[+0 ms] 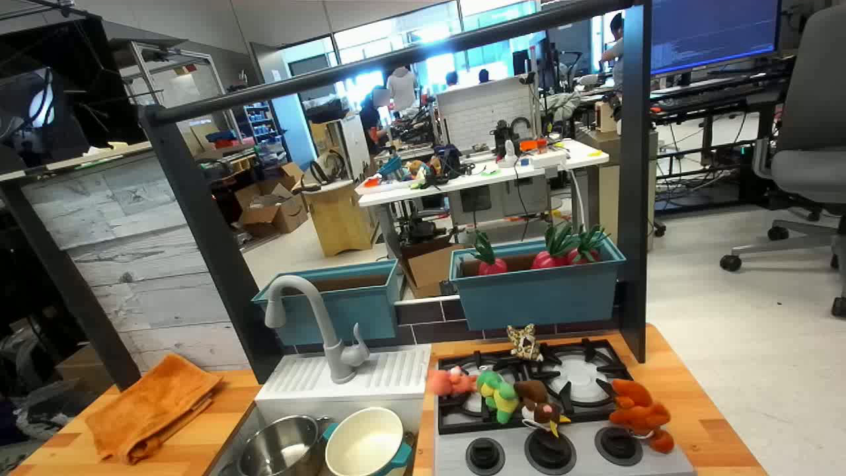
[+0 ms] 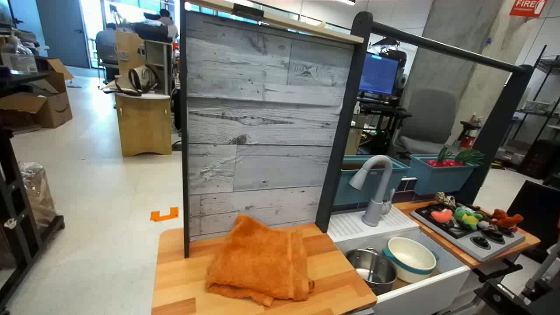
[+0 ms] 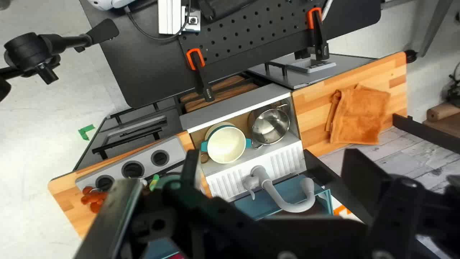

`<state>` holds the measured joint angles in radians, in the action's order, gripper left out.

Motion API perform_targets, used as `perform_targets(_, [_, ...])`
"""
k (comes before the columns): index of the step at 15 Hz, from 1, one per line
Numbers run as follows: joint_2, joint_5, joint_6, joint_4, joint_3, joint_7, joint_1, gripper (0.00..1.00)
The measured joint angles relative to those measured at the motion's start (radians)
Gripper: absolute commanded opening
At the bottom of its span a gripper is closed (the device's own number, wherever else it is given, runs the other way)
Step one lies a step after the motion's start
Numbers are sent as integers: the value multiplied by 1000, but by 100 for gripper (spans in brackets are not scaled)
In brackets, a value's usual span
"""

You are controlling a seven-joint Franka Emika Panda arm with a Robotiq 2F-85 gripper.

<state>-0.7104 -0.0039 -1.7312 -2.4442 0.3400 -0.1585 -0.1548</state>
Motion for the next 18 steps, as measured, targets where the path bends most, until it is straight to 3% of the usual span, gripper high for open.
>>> perform_targets(4, [1,1,0,-1,-5,0,0,100])
perform_targets(6, [16,0,-11,-25,-41,9,2,100])
perform_targets(12, [232,-50,-261,-165,-319,278,33,100])
perform_targets(16, [429,7,-471,-163,-448,449,144,100])
perform_targets(18, [522,52,-505,-117,-487,503,206,100])
